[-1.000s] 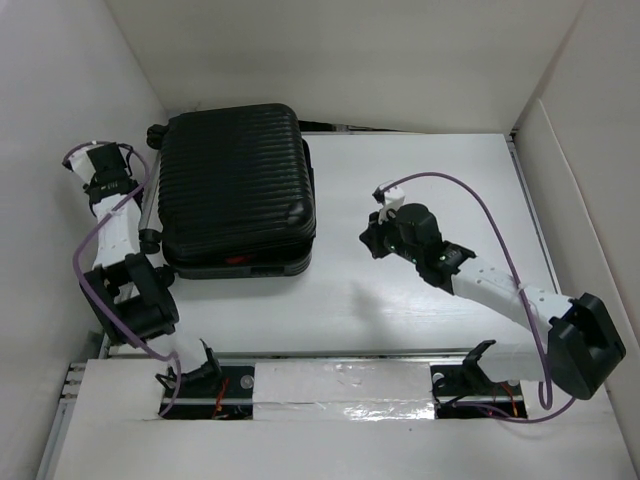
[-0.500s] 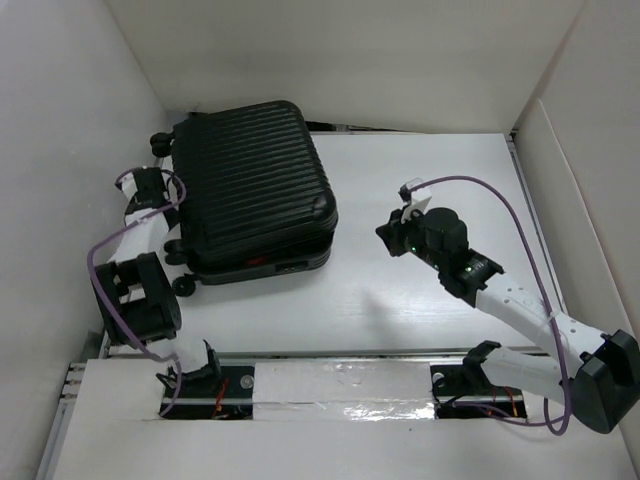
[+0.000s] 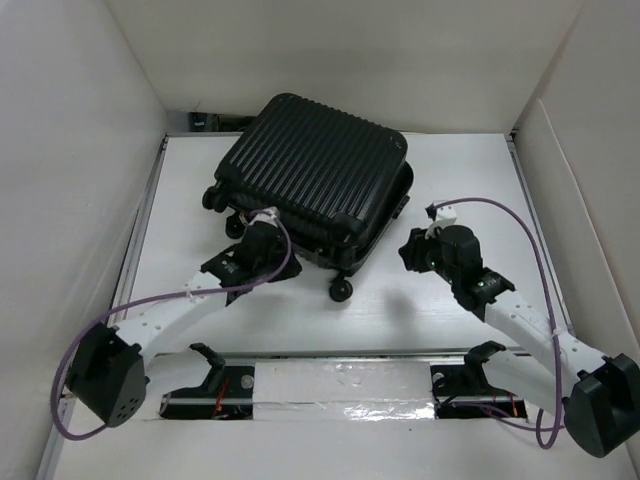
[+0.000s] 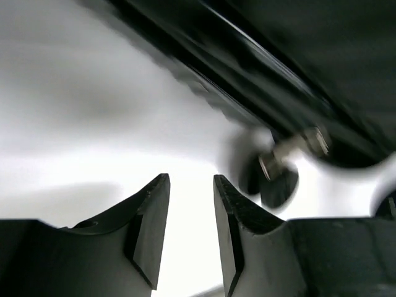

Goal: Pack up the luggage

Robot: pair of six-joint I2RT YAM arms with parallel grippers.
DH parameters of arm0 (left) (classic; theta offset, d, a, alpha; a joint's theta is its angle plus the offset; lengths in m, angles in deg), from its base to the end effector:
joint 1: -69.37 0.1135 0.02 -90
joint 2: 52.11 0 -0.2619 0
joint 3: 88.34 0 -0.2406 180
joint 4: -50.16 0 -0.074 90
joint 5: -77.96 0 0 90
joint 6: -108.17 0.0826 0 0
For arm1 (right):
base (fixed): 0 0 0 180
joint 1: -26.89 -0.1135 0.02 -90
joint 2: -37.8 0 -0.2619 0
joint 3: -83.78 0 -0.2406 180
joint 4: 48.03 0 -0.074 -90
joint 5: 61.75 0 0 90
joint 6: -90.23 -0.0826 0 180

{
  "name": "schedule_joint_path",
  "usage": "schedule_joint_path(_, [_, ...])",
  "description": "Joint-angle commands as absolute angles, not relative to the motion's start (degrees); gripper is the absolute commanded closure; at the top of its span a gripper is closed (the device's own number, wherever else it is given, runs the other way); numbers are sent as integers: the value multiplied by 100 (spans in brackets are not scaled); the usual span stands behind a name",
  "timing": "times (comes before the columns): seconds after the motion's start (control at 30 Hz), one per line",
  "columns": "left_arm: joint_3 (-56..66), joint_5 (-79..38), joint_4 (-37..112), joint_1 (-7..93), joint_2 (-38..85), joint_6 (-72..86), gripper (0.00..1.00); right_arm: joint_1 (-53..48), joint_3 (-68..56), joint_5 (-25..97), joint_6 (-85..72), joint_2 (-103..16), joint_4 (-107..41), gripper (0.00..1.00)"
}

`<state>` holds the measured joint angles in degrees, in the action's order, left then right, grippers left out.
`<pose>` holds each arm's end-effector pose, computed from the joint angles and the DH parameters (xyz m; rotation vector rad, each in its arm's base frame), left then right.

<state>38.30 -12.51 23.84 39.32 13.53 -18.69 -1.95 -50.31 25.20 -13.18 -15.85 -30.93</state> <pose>0.2329 -0.1355 0.2032 -0.1334 2.3193 -0.6243 0.2169 0.1144 0.2263 -0.2381 2.0144 0.4167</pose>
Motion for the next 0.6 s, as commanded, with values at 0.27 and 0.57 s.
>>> schedule_joint_path(0.27, [1352, 820, 3166, 3110, 702, -1243, 40, 825, -4918, 2613, -1779, -1651, -3807, 74])
schedule_joint_path(0.57, [-1891, -993, 2879, 6311, 3751, -1224, 39, 825, -4240, 2851, -1664, -2565, -3736, 87])
